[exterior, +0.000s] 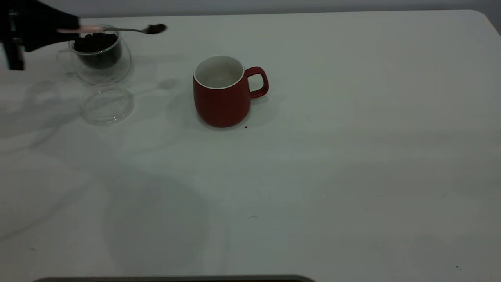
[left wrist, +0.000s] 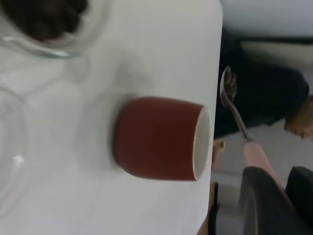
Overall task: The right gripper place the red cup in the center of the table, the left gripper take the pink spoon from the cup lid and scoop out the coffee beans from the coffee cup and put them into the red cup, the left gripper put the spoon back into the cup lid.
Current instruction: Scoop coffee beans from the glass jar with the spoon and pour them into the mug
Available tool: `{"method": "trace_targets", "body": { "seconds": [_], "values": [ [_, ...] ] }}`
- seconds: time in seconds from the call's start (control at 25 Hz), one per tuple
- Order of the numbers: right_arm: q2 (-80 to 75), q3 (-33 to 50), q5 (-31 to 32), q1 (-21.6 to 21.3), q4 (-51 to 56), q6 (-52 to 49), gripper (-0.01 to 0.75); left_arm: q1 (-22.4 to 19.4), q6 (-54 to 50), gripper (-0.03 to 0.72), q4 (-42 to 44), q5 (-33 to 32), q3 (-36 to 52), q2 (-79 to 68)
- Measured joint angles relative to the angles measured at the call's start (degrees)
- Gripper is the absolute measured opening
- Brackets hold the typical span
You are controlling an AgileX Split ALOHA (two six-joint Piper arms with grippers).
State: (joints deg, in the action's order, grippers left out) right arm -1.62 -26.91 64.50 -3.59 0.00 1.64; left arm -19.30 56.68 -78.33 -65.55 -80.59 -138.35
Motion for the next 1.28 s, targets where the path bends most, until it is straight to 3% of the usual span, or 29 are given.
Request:
{"method": "trace_targets", "body": {
  "seconds": [0.6, 1.28],
  "values": [
    [0.0, 0.0, 0.0, 0.0, 0.0, 0.0, 0.588, 8.0, 1.6, 0.126, 0.9, 0.0, -0.1, 0.0],
    [0.0, 0.0, 0.0, 0.0, 0.0, 0.0, 0.588, 8.9, 16.2, 0.126, 2.3, 2.8, -0.1, 0.0]
  ]
}}
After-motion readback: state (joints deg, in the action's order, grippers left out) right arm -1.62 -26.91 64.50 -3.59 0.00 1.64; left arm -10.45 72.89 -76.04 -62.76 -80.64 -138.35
